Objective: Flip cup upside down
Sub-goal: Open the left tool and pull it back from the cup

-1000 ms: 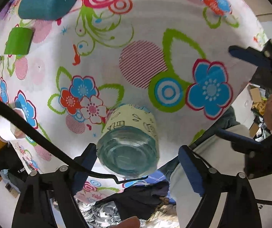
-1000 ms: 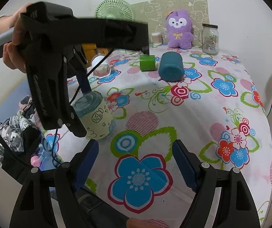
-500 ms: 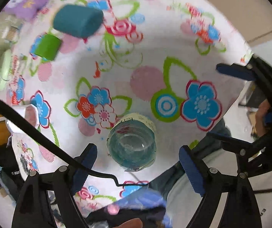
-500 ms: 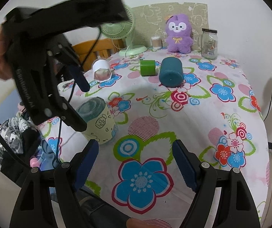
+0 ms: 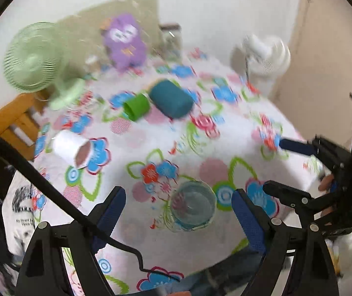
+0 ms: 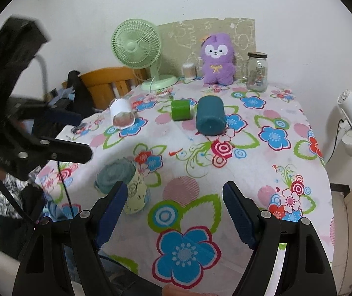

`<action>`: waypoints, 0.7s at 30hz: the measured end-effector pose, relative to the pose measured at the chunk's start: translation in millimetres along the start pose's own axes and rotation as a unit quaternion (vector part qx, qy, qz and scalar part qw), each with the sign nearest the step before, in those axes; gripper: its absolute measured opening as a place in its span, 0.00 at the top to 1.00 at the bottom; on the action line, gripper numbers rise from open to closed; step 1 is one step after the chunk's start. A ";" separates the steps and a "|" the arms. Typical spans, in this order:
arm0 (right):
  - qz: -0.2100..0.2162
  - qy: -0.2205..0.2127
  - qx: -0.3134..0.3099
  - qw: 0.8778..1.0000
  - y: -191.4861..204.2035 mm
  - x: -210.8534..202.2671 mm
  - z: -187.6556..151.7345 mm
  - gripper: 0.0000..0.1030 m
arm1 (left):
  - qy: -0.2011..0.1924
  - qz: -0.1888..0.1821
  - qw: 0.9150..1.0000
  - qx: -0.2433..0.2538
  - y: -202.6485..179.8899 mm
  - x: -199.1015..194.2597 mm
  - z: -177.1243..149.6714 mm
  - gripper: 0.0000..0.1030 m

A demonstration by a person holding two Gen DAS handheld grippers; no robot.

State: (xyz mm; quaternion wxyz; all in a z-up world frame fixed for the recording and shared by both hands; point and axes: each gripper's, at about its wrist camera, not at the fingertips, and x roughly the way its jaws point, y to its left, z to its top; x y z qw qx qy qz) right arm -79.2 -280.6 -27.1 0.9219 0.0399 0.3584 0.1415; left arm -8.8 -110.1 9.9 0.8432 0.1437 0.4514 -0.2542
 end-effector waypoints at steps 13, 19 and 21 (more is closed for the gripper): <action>-0.056 -0.034 0.020 0.998 32.7 -5.2 13.2 0.16 | -0.184 0.118 0.956 -0.196 46.1 -52.9 -66.2 0.08; -0.073 -0.049 0.016 0.996 50.2 -12.2 12.7 0.15 | -0.195 0.132 0.950 -0.206 42.5 -57.7 -83.9 0.07; -0.079 -0.050 0.014 0.996 53.9 -14.1 12.3 0.15 | -0.194 0.131 0.949 -0.210 43.0 -58.7 -86.8 0.07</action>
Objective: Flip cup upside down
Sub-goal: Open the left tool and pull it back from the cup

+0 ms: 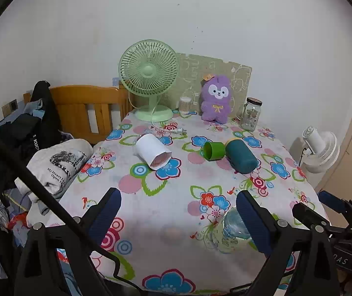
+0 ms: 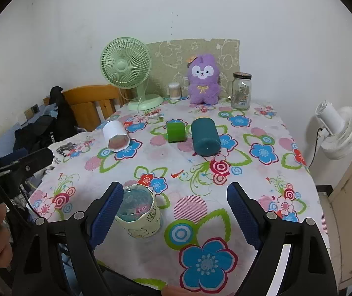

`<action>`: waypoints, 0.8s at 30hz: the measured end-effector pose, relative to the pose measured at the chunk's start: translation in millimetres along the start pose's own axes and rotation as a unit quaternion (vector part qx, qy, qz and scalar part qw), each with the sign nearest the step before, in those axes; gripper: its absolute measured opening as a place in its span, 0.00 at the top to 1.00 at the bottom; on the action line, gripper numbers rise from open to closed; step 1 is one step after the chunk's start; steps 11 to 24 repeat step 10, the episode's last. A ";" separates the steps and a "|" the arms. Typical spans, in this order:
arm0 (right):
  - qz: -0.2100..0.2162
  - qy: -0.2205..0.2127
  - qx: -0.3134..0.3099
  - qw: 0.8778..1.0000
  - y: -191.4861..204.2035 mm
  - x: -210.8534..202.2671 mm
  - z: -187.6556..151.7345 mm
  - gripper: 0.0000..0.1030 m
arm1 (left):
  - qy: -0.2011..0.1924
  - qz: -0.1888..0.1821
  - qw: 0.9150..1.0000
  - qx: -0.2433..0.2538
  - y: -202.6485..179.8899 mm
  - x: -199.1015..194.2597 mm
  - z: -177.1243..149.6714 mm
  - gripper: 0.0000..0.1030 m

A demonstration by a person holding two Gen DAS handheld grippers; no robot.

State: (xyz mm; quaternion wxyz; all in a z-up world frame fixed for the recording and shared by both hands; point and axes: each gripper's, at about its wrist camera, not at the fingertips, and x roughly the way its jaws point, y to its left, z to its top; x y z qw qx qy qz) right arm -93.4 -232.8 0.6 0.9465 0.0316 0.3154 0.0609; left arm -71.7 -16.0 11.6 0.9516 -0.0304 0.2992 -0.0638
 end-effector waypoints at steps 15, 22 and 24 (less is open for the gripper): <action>-0.005 -0.002 -0.005 1.000 8.2 -7.3 -0.6 0.15 | -0.009 0.008 1.000 -0.009 4.1 -4.9 -2.2 0.07; -0.005 -0.002 -0.005 1.000 8.2 -7.3 -0.6 0.15 | -0.009 0.008 1.000 -0.009 4.1 -4.9 -2.2 0.07; -0.005 -0.002 -0.005 1.000 8.2 -7.3 -0.6 0.15 | -0.009 0.008 1.000 -0.009 4.1 -4.9 -2.2 0.07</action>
